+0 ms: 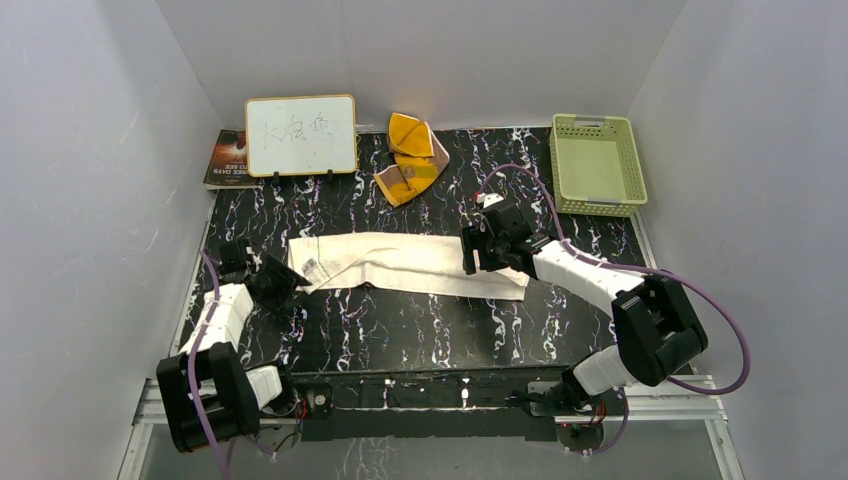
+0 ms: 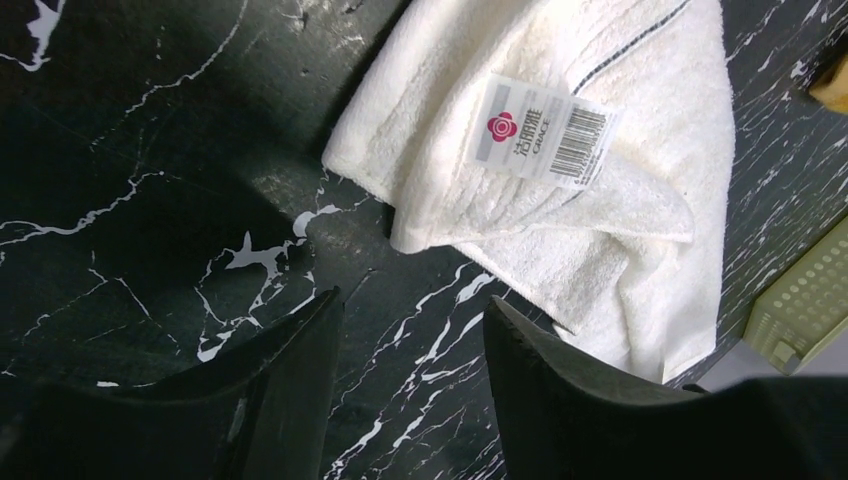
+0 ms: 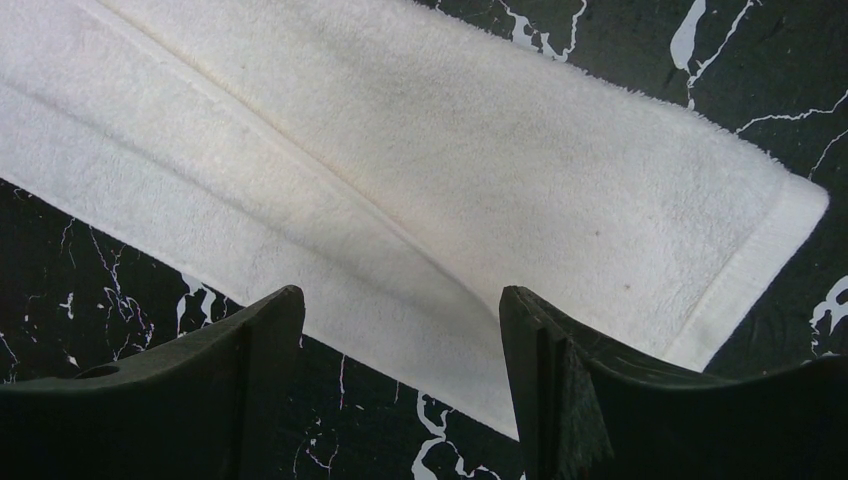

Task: Roll the towels
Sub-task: Fold the towel at the center of the board.

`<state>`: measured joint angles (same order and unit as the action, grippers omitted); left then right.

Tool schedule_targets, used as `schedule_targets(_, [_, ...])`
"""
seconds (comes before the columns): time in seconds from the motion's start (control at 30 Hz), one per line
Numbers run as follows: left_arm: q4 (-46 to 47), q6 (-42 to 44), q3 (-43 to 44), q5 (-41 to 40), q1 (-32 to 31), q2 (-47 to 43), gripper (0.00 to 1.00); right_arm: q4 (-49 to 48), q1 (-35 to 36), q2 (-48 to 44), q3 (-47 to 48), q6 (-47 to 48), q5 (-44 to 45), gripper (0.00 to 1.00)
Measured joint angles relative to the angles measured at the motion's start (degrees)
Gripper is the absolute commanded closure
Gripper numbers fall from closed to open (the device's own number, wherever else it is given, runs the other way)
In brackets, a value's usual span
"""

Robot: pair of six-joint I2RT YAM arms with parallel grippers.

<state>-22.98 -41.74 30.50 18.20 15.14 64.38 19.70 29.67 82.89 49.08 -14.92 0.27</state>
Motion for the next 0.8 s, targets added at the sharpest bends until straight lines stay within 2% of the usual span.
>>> schedule_targets(0.2, [2.4,-1.5,-0.7,-1.4,0.0,0.3,0.57,0.0,0.0,0.4,0.0,0.0,0.0,0.3])
schedule_targets(0.57, [6.3,-2.2,-1.3,-1.4,-2.4,5.9,0.59,0.0,0.1,1.6,0.0,0.0,0.0,0.3])
schedule_targets(0.8, [8.1,-2.4,-1.3,-2.0,-4.1,6.8,0.65,0.0,0.2,1.9,0.0,0.0,0.1,0.3])
